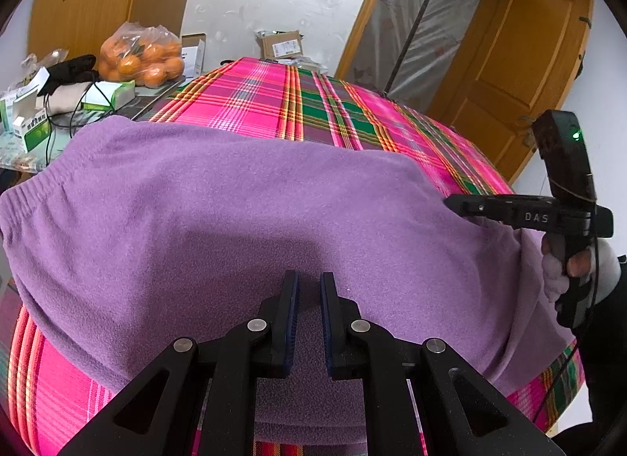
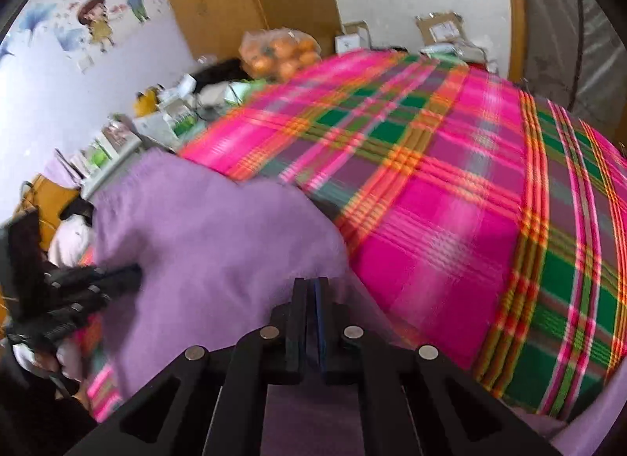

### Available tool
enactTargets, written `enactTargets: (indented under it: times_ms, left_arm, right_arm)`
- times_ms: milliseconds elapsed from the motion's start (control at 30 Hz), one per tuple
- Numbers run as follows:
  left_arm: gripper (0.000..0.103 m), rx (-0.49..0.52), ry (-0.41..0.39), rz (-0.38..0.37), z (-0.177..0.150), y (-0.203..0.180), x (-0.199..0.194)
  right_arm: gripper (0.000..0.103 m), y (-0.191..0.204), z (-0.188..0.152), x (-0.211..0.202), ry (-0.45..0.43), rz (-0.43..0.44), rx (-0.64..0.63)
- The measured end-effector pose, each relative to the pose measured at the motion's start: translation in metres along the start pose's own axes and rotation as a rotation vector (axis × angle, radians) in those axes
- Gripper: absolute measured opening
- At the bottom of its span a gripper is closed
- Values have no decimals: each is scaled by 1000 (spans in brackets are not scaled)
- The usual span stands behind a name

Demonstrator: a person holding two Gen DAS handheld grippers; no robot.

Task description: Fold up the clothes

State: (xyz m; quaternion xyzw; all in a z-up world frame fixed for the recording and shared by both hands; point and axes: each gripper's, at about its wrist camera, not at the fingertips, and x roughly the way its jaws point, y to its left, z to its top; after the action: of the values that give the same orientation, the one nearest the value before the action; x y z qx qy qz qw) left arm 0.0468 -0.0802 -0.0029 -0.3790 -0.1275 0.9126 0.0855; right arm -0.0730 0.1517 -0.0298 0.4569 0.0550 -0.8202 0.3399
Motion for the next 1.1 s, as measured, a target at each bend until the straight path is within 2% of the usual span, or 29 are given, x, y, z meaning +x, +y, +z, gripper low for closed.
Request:
enactTargets:
  times_ms: [33,133,167,267,333,400,433,467,633,733,867,933,1033,1100]
  left_arm:
    - [11,5,0,4,0,-1,0]
    - [11,11,-1,10,-1,-2,-1]
    - [11,12,-1,10,-1,-2,-1]
    - [11,13,-1,13,-1,-2,0]
    - [11,15,-1,15,-1,-2,0]
    - [11,20,0,19,-1,-3,0]
    - [11,22,1,21,-1,-3,0]
    - [11,25,2,23,-1,-3,0]
    - [11,37,5,33,-2,-5,-1]
    - [11,44,7,39,-2,-6,-1]
    - [11,69,21,31,0,-17,-1]
    - [11,76,28,-9,1,-25,0]
    - [11,118,47,-33,1,-39,6]
    - [11,141,62,-32,-1,-46,12]
  right_arm:
    - [5,-6,0,-6,-22,6,23]
    - [21,-14,0,-29,-89,10,28]
    - [25,-14,-1,-32,-91,15,17]
    - [28,-9,-7,-27,-41,31,-35]
    - [28,-6,-13,-15,10,29,-67]
    - [26,-7,-19,-6,24,13,-76]
    - [13,-9,-20,-4,21,5,-74]
    - [6,-11,-20,-5,15,4,-59]
    - [6,-27,-16,-16,-44,0,37]
    - [16,-37,-18,-23,-62,-22,104]
    - [16,-37,-28,-48,-119,-40,139]
    - [16,-35,-38,-53,-106,-55,122]
    - [16,-37,-57,-54,-40,-112,116]
    - [16,-45,-63,-69,-71,-135,152]
